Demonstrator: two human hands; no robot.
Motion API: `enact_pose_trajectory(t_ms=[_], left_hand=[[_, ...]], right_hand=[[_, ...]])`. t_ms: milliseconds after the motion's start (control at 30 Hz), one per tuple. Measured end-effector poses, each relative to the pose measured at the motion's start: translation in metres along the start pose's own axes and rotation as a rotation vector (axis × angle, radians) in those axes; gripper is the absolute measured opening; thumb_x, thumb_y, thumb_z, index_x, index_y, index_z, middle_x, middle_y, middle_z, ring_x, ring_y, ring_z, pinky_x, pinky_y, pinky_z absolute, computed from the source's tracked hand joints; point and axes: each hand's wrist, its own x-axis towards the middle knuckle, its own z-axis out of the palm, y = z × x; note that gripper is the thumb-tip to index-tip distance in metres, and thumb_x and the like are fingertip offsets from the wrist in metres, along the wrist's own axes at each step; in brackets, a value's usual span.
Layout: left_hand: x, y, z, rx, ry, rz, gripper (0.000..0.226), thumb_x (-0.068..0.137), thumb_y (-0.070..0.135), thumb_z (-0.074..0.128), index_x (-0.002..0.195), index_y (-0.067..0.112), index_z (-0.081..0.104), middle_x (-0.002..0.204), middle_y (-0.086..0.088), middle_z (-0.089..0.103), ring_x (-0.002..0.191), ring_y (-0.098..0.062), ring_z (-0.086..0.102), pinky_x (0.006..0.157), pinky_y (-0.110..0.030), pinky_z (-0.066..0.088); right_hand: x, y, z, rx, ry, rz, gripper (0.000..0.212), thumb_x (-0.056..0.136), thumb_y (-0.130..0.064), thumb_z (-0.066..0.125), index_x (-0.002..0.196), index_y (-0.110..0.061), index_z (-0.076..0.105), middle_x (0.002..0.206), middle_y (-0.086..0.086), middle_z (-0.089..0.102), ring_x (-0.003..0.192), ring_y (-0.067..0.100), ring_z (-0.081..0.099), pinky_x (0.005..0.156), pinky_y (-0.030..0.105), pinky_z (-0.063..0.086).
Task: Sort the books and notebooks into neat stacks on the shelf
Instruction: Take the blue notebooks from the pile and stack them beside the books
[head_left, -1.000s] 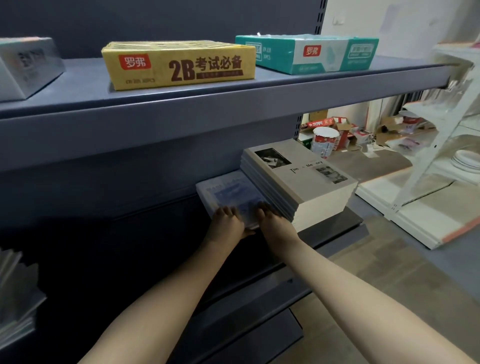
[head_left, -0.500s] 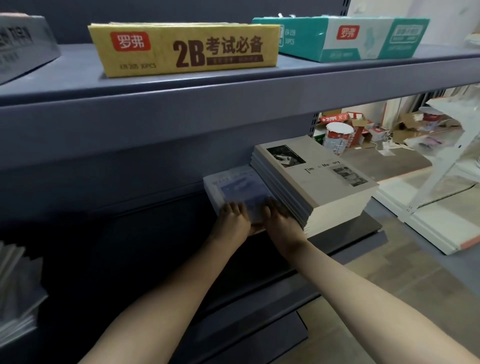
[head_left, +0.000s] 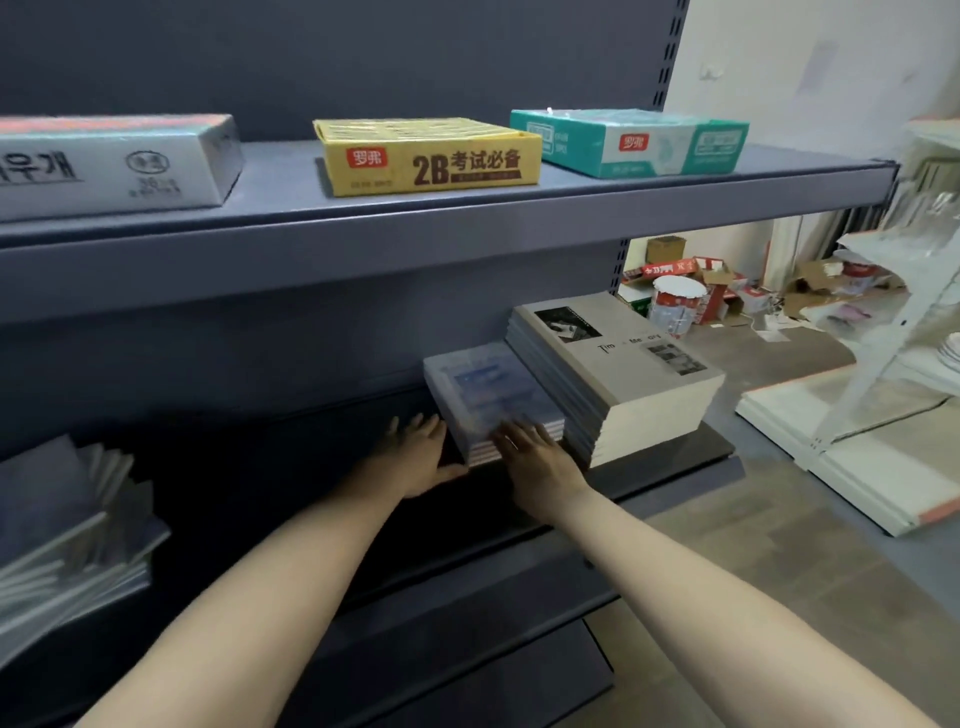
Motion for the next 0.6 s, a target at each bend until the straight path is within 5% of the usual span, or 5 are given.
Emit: enact_pose_trajectory(t_ms=[300, 600], left_hand=[[-0.094, -0.070, 0.004, 0.059, 0.045, -0.201, 0.073, 0.096, 0.055, 0.032, 0.151, 0.010, 0.013, 0.158, -0.008, 0.007, 0.145, -0.025, 0.008, 0.117, -0.041, 0.004], [-0.205, -0.151, 0.007, 0.008, 0.084, -0.438, 0.072, 0.099, 0.048, 0.030, 0.151, 0.009, 0.000, 0.159, -0.005, -0.008, 0.146, -0.022, -0.003, 0.118, -0.033, 0.002]], right_hand=[[0.018, -0.096, -0.016, -0.013, -0.034, -0.145, 0.066, 0.092, -0.016, 0.048, 0.150, -0.016, 0.017, 0.158, 0.007, 0.008, 0.146, 0.025, 0.005, 0.118, 0.036, 0.000], [0.039, -0.211, -0.016, -0.025, -0.026, -0.415, 0.070, 0.091, -0.010, 0.046, 0.151, -0.016, 0.011, 0.159, 0.005, -0.001, 0.146, 0.024, -0.001, 0.118, 0.036, -0.005]])
